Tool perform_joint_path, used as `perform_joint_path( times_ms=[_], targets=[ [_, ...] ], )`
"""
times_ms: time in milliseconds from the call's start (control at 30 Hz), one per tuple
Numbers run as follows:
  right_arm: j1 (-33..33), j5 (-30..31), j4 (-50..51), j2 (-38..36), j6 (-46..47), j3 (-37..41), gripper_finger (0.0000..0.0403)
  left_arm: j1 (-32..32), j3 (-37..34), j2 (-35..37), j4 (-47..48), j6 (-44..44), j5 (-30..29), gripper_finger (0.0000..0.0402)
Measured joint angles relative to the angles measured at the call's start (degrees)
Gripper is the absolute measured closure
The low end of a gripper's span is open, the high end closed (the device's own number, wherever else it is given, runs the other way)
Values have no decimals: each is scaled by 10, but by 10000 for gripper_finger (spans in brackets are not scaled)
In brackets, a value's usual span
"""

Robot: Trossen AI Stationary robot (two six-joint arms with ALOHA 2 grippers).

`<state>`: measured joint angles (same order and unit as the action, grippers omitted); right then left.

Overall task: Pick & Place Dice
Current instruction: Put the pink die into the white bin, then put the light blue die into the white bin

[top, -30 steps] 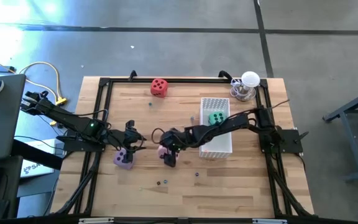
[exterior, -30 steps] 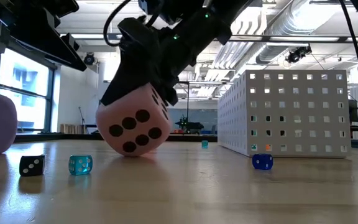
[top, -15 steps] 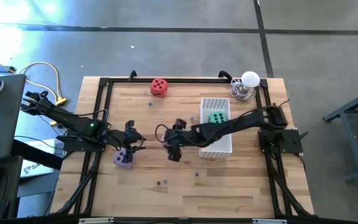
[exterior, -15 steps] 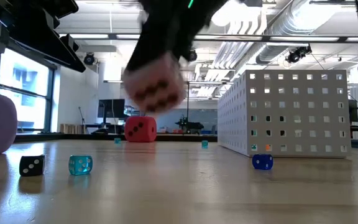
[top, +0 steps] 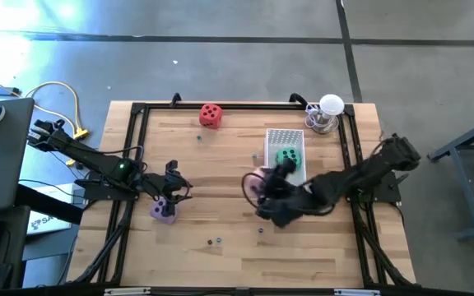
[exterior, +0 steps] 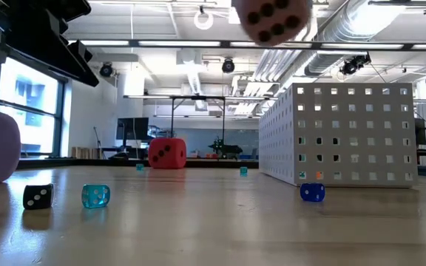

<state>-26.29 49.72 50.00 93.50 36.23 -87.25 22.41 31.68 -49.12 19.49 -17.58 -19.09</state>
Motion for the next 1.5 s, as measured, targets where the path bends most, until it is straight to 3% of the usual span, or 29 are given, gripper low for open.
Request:
perform_joint_path(
  times_ms=[133,300,433,700,800,867,1167,1367,1500],
  targets=[
    [-37,75,148,-4,188,6,131,0,0,-2,-1,-3,0,227],
    [-42,88,175,-4,320,72,134,-2,0,-3,-4,-3,-2,227],
    [-27,73,165,-4,375,127,136,-2,0,-3,-5,-5,-2,227],
    [3,71,141,-4,391,184,135,-2,0,-3,-6,-1,-2,227],
    [15,61,128,-4,392,186,49,-2,0,-3,-6,-1,-2,227],
    [21,55,121,-4,390,186,26,-2,0,-3,-6,-1,-2,227],
    [24,63,120,-4,340,186,156,-2,0,-3,-6,0,-2,227],
    [23,104,93,-21,335,185,194,-2,0,-3,-6,0,-2,227],
    [14,120,27,-38,266,185,203,-2,0,-3,-6,0,-2,227]
  ],
)
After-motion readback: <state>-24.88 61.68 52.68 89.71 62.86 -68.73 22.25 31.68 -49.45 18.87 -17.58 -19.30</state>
